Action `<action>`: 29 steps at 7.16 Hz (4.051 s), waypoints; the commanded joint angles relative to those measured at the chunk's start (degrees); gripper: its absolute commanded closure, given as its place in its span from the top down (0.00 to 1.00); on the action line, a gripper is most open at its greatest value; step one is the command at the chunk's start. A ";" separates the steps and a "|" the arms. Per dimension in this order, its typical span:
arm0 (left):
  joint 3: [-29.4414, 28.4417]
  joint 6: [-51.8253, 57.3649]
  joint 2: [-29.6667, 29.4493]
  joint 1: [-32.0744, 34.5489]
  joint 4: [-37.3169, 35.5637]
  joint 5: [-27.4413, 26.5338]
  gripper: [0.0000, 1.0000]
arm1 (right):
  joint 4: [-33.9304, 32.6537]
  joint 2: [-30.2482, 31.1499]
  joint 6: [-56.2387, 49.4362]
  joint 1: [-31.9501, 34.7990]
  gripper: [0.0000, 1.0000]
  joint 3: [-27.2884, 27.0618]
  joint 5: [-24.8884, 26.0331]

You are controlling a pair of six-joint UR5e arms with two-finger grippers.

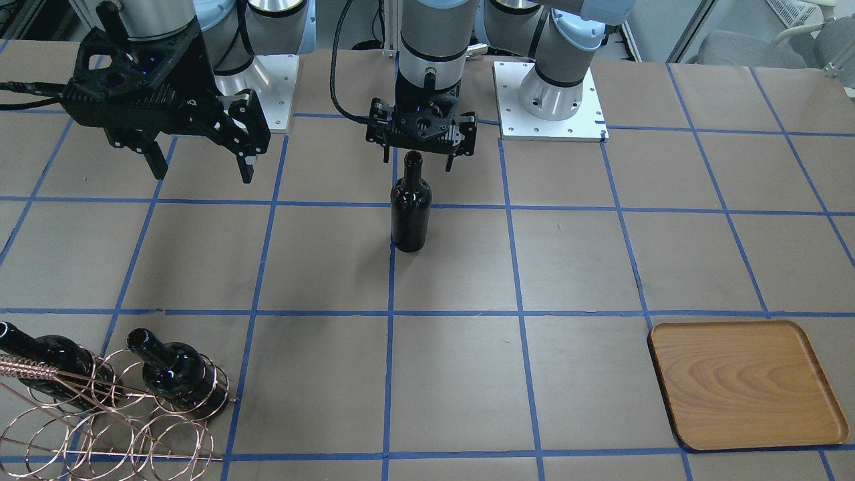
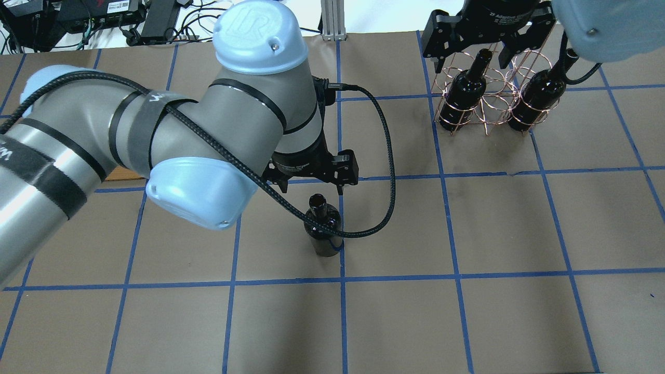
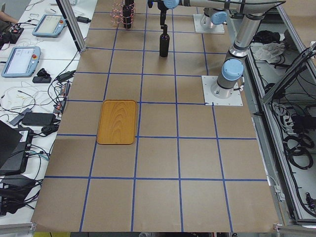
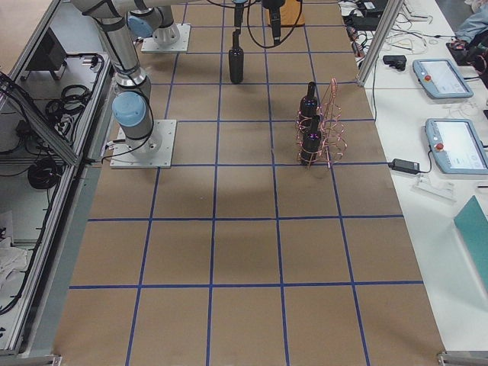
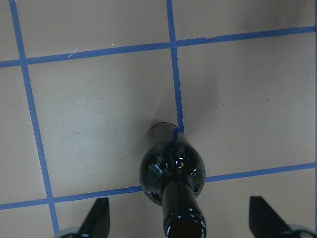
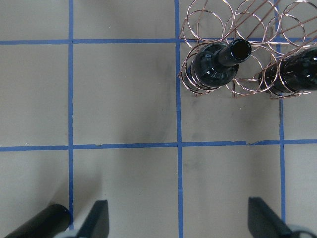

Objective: Take wine from basket and place on tray
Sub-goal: 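Grasp the standing bottle neck with the left gripper, then carry the bottle with the left gripper over the wooden tray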

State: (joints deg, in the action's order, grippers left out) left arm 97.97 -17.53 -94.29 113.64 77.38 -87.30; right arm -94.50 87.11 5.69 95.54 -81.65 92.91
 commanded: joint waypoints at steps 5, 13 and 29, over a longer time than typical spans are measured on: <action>3.20 0.66 -1.51 0.44 -2.24 0.10 0.48 | -0.16 0.69 -0.06 0.00 1.00 0.00 -0.18; -1.63 7.40 -1.51 -3.59 0.23 -0.33 0.00 | -1.74 0.78 -0.06 0.44 1.00 -3.77 -0.36; -29.76 54.18 -24.53 -51.41 1.55 -6.48 0.00 | -2.09 3.06 0.20 0.53 1.00 -4.13 -0.71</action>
State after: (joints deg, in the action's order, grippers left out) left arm 68.24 36.61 -118.10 62.39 79.50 -93.71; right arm -96.28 90.31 5.87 96.06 -85.77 92.32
